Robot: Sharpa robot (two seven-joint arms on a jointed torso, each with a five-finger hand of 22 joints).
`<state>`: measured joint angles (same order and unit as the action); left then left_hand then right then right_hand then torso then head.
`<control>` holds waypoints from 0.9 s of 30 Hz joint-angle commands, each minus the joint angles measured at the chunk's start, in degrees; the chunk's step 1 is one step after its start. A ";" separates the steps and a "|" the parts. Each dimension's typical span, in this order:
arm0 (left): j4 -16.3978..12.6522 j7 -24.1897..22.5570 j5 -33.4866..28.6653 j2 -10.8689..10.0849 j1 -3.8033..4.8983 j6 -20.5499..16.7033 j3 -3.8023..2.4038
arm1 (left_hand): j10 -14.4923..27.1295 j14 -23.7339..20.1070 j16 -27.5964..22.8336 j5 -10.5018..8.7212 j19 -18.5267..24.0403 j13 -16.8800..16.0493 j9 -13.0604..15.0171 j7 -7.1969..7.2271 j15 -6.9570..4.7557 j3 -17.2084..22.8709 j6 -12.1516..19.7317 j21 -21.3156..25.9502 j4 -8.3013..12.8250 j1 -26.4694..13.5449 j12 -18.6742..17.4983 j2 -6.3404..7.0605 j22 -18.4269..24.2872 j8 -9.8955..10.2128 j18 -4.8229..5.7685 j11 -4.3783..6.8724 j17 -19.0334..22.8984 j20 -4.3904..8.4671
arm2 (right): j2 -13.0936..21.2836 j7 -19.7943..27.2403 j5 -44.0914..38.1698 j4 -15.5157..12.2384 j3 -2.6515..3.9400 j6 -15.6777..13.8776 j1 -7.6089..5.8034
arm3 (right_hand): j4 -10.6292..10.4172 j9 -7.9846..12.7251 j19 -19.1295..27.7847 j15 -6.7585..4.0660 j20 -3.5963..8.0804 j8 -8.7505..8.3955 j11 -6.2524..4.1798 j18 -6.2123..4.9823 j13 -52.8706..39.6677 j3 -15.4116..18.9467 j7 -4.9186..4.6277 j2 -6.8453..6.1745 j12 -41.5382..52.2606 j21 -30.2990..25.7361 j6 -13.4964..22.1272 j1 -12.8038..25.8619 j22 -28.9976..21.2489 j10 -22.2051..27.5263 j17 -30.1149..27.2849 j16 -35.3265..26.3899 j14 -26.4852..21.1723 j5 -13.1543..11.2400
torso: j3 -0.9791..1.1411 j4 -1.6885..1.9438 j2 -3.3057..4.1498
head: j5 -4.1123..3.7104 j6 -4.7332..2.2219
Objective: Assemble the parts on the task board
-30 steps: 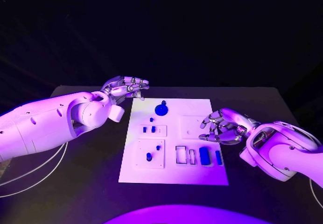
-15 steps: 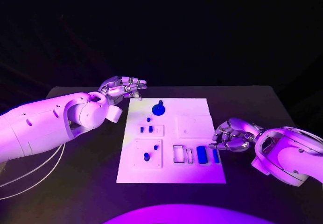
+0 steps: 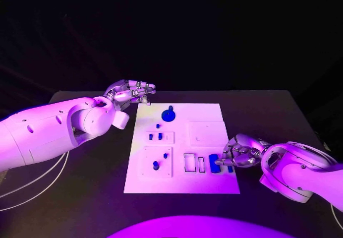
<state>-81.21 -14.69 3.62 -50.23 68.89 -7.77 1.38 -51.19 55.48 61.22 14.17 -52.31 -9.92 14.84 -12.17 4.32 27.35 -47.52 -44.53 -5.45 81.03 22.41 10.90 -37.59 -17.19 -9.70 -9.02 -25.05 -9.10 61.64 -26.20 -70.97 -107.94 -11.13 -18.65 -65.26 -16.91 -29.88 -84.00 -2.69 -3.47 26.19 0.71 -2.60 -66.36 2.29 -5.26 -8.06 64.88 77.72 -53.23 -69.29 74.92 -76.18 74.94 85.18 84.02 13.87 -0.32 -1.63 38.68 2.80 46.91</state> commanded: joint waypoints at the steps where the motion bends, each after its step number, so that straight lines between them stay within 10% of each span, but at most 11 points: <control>1: -0.22 -0.49 -0.03 0.03 0.03 0.76 -0.03 | 0.30 -0.39 -0.27 -0.09 -0.08 0.08 -0.01 -0.52 0.17 -0.33 0.43 0.16 -0.15 0.32 0.40 -0.26 0.08 -0.22 -0.79 0.10 0.08 -0.48 | -0.48 -1.45 -1.66 0.36 0.00 0.06 0.34 | 0.04 -0.10 -3.19 -0.36 0.43 0.43 0.14 0.52 -0.22 0.69 0.05 0.58 0.19 0.25 0.39 0.48 12.34 0.34 3.38 0.38 3.96 -0.26 | 0.03 0.02 0.04 | -0.04 -0.07; 27: -0.32 -0.56 -0.08 -0.23 0.03 0.73 -0.02 | 0.38 -0.40 -0.23 -0.07 -0.12 0.07 0.02 -0.50 0.18 -0.42 0.47 0.28 -0.28 0.29 0.57 -0.32 0.17 -0.32 -0.80 0.10 0.07 -0.51 | -4.55 -3.15 -2.41 2.82 -0.01 1.33 2.75 | 0.28 -0.59 -3.33 -0.54 0.57 1.93 -0.09 0.65 -2.68 4.38 0.32 2.14 1.41 1.08 0.58 -1.47 12.51 -0.37 3.70 0.65 4.01 -0.44 | -0.05 -0.03 -0.05 | -0.09 -0.37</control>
<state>-81.35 -14.75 3.61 -50.49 68.89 -7.76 1.40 -51.19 55.48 61.22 14.17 -52.52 -9.92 14.84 -12.17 4.32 27.11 -47.52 -44.54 -5.70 81.03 22.79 10.90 -37.47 -17.20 -9.71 -9.01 -25.06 -9.31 57.24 -28.27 -72.77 -105.26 -10.85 -18.82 -62.92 -16.60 -30.62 -83.98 -2.68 -3.46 28.38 0.71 -2.61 -69.00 6.24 -5.02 -6.04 66.00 78.43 -53.13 -70.42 74.90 -76.16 74.92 85.54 84.03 13.44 -0.37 -1.63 38.64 2.75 46.48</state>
